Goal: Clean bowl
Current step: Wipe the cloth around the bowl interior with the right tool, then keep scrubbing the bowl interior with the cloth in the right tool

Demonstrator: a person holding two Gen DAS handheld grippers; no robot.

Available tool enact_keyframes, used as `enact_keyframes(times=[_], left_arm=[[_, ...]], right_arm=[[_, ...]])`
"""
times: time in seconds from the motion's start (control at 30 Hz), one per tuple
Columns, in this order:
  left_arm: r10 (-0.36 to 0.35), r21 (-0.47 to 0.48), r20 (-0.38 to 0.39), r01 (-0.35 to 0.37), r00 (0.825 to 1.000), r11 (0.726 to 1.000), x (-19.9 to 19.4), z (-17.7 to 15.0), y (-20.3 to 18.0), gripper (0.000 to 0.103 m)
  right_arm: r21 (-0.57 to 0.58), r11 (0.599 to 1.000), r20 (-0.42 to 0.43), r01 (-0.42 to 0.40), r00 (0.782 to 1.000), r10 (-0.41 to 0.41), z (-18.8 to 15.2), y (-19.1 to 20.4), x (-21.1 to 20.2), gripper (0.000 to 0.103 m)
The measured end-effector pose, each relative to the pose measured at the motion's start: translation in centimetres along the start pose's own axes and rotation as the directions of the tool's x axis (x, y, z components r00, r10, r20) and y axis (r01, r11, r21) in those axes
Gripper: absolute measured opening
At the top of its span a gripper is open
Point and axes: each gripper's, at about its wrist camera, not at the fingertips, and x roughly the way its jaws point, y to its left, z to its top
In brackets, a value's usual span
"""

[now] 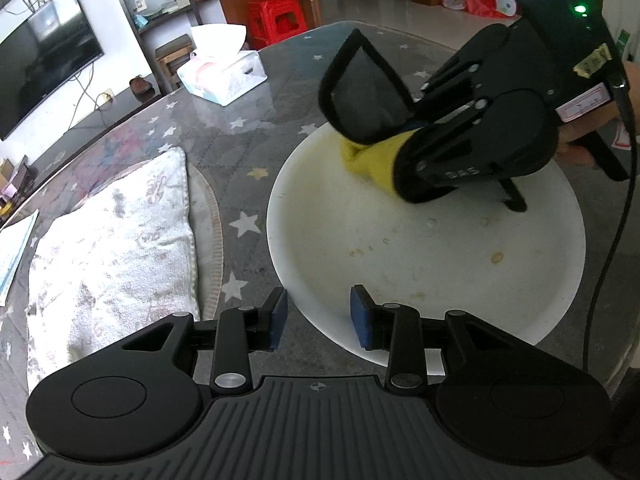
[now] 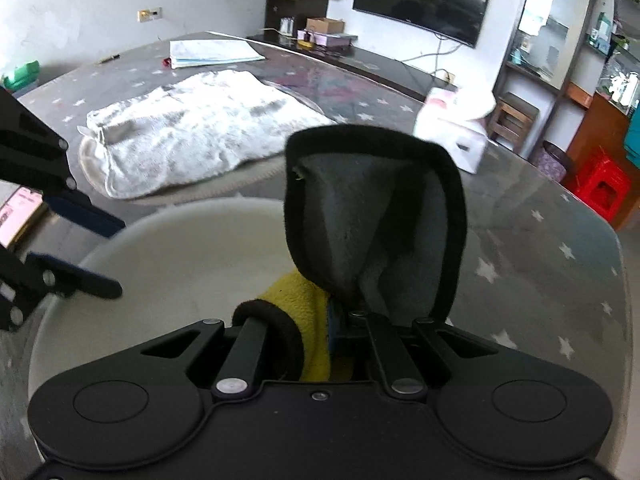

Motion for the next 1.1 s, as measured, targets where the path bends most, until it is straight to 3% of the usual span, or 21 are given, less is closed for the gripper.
enact_keyframes(times=[0.47,0.83,1.1], left_arm=[[-0.001,-0.013,-0.004,0.001,1.000,1.000,-0.2,0.0,-0.6,0.039],[-0.006,-0.033,-0.006,0.006,1.000,0.999,0.0,0.2,0.0,0.039],[0.005,-0.030,0.005,-0.005,1.000,1.000,-0.8,0.3,0.6,0.039]], right_arm=[[0.004,1.000,-0.076,0.001,0.997,-0.001,-2.7,-0.1,-3.0,0.009],[0.056,0.992,-0.135,-0.116,0.983,0.123,-3.2,0.5,-4.5,0.009],[0.057,0.977,-0.131,-0.204,0.969,0.210,-2.9,2.0,-4.5,0.009]])
